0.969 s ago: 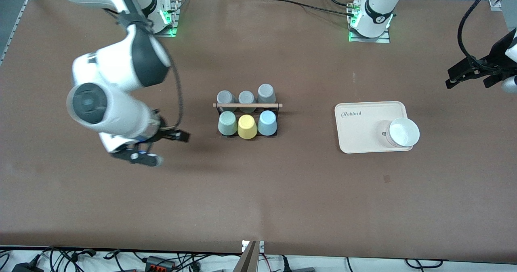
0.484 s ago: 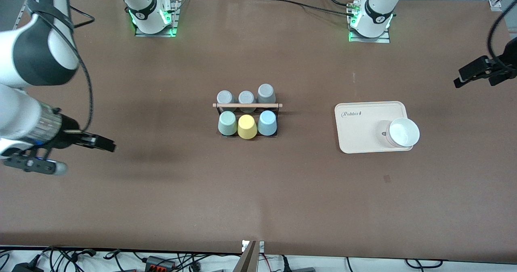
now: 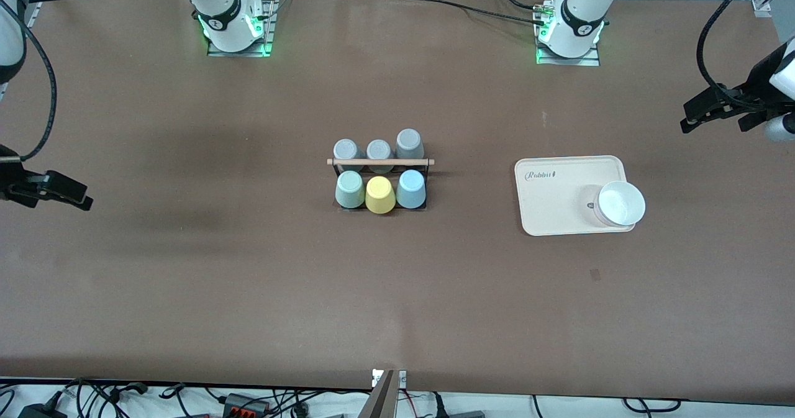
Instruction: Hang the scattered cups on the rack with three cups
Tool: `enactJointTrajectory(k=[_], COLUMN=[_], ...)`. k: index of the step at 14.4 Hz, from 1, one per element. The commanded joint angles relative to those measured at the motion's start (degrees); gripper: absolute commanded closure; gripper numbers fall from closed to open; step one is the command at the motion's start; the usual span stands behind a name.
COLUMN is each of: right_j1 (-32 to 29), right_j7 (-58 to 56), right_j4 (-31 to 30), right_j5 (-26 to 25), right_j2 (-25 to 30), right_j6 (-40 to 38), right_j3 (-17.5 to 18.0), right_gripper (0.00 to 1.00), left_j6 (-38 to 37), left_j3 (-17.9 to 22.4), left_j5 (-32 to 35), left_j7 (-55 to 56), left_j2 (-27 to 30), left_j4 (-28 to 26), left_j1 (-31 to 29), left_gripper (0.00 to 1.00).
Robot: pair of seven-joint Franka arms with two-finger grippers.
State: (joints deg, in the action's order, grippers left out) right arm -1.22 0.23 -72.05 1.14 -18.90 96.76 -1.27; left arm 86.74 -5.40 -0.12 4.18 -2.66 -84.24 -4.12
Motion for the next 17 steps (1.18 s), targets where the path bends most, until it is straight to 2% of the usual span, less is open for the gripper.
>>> enactJointTrajectory(k=[1, 4, 12, 17], right_j1=[1.05, 1.13, 0.87, 0.96], right_j7=[-1.37, -1.98, -3.57, -4.01], right_j4=[-4.67, -8.89, -26.02, -27.71], right_j5=[-1.23, -2.99, -2.82, -2.64], right_j2=[3.68, 6.67, 17.13, 18.02], right_j6=[0.98, 1.77, 8.44, 6.60], right_j3=[-1.19, -1.19, -1.11, -1.11], right_gripper=[0.00, 0.00, 0.00, 0.00], left_j6=[-0.61, -0.61, -0.52, -0.43], left_j3=[-0.14, -0.22, 0.04, 0.30], left_j5=[0.82, 0.82, 0.82, 0.82], left_j7=[-0.40, -0.40, -0.40, -0.40], left_j2=[1.34, 1.60, 2.04, 2.13], left_j4=[-0.66, -1.01, -1.19, -0.93], left_j1=[-0.19, -0.28, -0.28, -0.28], left_gripper=[0.00, 0.00, 0.00, 0.00])
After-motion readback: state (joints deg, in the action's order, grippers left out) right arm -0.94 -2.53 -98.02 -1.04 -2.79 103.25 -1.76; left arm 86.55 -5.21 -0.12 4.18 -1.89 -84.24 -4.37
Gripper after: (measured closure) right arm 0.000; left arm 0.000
